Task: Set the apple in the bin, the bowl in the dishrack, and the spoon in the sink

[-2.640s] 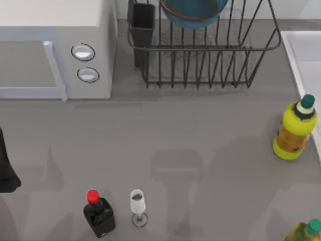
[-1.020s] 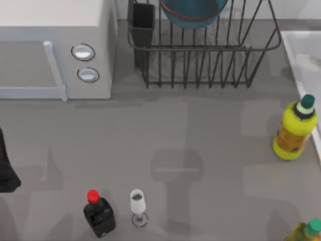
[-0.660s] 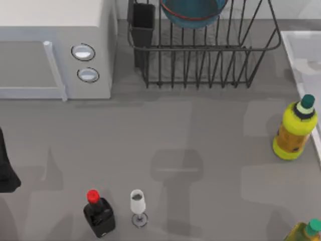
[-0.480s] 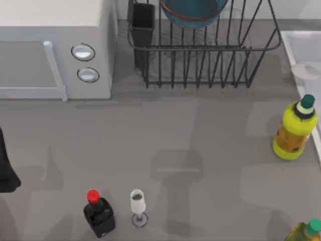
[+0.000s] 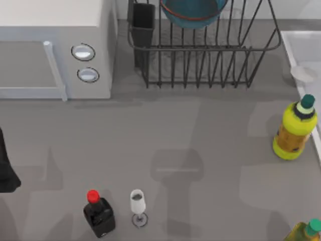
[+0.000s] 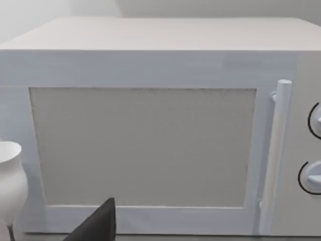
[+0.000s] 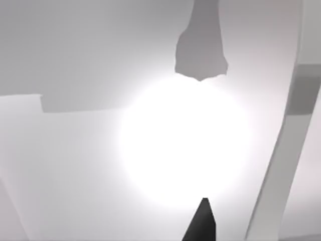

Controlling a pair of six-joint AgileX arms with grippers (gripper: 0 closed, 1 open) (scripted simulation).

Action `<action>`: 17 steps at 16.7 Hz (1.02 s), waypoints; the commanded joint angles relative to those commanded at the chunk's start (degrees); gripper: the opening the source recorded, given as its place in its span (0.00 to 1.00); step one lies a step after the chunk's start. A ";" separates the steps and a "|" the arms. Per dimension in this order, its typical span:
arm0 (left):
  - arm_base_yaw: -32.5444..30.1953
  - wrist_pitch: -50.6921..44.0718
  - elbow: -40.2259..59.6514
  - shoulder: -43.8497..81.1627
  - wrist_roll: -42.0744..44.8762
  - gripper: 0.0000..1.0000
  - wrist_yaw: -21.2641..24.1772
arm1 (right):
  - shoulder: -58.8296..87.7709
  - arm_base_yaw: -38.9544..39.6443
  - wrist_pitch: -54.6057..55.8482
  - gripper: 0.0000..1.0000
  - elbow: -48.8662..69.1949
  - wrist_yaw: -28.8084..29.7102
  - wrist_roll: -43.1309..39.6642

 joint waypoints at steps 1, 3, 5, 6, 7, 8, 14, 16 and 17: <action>0.00 0.00 0.00 0.00 0.00 1.00 0.00 | 0.00 0.00 0.00 0.15 0.00 0.00 0.00; 0.00 0.00 0.00 0.00 0.00 1.00 0.00 | 0.00 0.00 0.00 0.30 0.00 0.00 0.00; 0.00 0.00 0.00 0.00 0.00 1.00 0.00 | 0.00 0.00 0.00 0.45 0.00 0.00 0.00; 0.00 0.00 0.00 0.00 0.00 1.00 0.00 | 0.00 0.00 0.00 0.53 0.00 0.00 0.00; 0.00 0.00 0.00 0.00 0.00 1.00 0.00 | 0.00 0.00 0.00 0.60 0.00 0.00 0.00; 0.00 0.00 0.00 0.00 0.00 1.00 0.00 | 0.00 0.00 0.00 0.68 0.00 0.00 0.00; 0.00 0.00 0.00 0.00 0.00 1.00 0.00 | 0.00 0.00 0.00 1.00 0.00 0.00 0.00; 0.00 0.00 0.00 0.00 0.00 1.00 0.00 | 0.00 0.00 0.00 1.00 0.00 0.00 0.00; 0.00 0.00 0.00 0.00 0.00 1.00 0.00 | 0.00 0.00 0.00 1.00 0.00 0.00 0.00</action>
